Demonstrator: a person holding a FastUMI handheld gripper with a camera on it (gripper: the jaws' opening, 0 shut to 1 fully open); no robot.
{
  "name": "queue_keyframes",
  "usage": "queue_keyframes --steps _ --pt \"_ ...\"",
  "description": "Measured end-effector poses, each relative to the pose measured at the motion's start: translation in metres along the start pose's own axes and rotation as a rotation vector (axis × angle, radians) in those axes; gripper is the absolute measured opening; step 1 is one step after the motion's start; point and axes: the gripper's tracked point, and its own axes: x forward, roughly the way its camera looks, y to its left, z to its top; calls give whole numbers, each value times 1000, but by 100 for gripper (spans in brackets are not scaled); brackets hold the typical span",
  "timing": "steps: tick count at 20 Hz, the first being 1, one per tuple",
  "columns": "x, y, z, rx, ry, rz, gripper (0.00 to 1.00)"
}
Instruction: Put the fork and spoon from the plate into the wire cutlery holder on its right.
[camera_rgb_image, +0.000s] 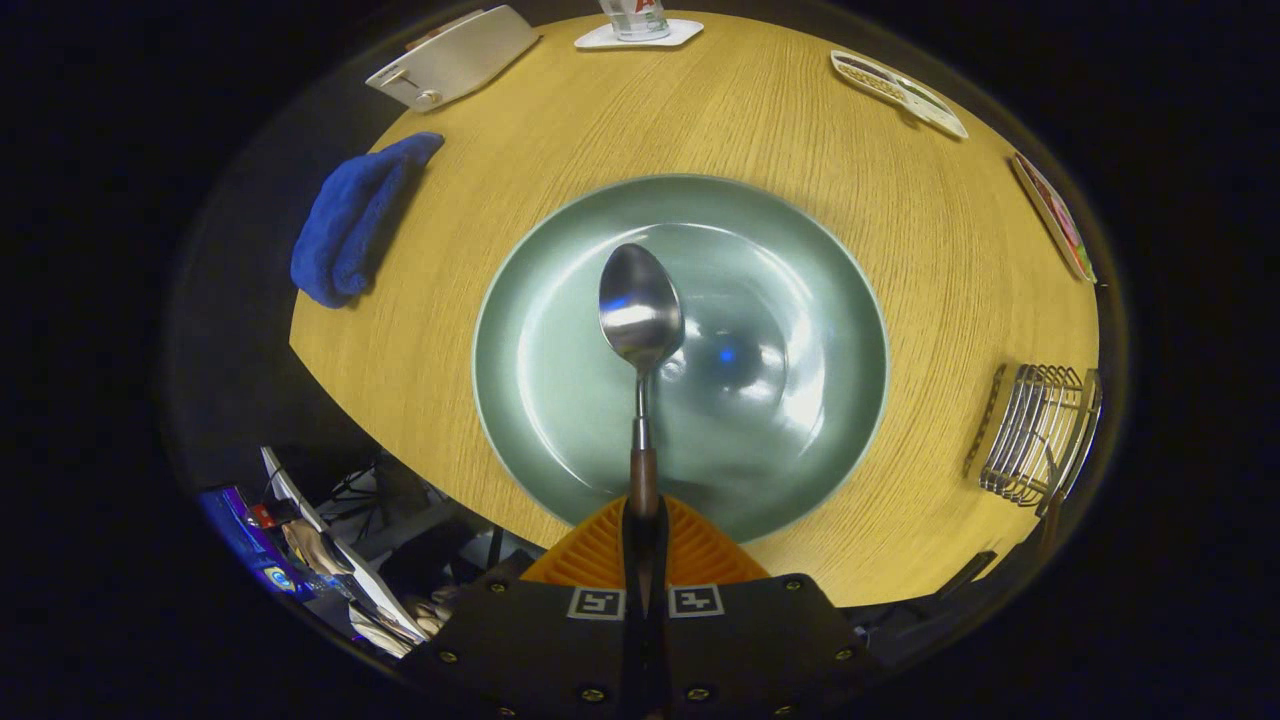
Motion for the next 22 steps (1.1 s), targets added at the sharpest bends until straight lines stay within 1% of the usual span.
queue_keyframes --steps 3,7,10,11,15,18,22 --pt "-11 -16 -12 -78 23 -42 1" --pt "-41 -43 -27 -193 42 -106 2" --pt "-68 -74 -42 -277 69 -183 1" --pt "-73 -82 -46 -293 76 -202 1" --pt "-100 -110 -66 -333 97 -227 1" --pt "-118 -139 -80 -363 109 -294 1" --pt "-148 -155 -101 -353 118 -275 1"
